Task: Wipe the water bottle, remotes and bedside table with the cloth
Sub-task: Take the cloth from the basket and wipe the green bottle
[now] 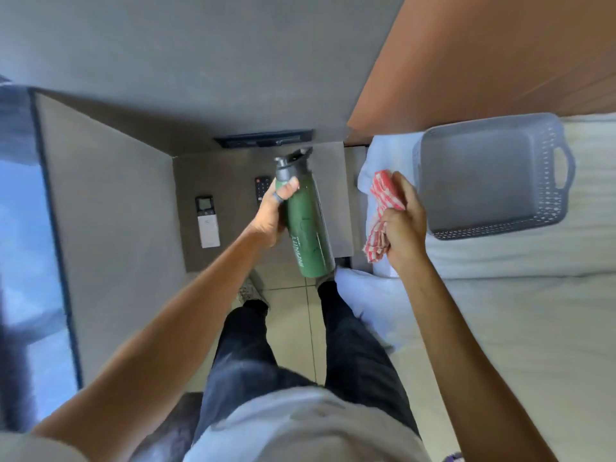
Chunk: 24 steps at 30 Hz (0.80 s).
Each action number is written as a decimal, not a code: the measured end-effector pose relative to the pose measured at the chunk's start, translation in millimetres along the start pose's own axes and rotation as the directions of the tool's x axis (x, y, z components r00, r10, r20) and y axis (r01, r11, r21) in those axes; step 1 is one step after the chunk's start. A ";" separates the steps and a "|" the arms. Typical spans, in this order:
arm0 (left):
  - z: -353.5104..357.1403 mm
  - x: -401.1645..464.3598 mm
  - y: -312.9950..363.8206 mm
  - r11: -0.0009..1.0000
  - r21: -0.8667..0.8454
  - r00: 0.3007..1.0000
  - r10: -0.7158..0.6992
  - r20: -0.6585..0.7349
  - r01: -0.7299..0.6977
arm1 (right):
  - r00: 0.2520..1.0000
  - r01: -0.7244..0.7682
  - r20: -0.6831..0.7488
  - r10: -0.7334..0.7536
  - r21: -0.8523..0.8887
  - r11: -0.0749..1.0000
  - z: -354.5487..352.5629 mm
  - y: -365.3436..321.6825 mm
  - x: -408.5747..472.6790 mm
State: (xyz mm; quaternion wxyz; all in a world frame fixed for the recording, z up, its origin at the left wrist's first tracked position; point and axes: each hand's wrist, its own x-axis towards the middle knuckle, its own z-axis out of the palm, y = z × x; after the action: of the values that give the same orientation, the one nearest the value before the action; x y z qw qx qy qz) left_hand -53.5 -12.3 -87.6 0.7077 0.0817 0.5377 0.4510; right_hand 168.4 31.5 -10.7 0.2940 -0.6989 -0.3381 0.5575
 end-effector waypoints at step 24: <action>85.6 -118.1 159.3 0.889 -0.414 0.950 0.276 0.144 -0.196 | 0.447 0.894 0.623 -0.642 -0.343 0.289 78.2 -164.5 -130.8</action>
State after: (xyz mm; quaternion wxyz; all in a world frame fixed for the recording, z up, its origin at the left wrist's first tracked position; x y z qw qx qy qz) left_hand -71.5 26.0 124.3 0.6993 0.0471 0.3484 0.6224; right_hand 48.5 27.9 178.8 0.2050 -0.3745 -0.8505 0.3071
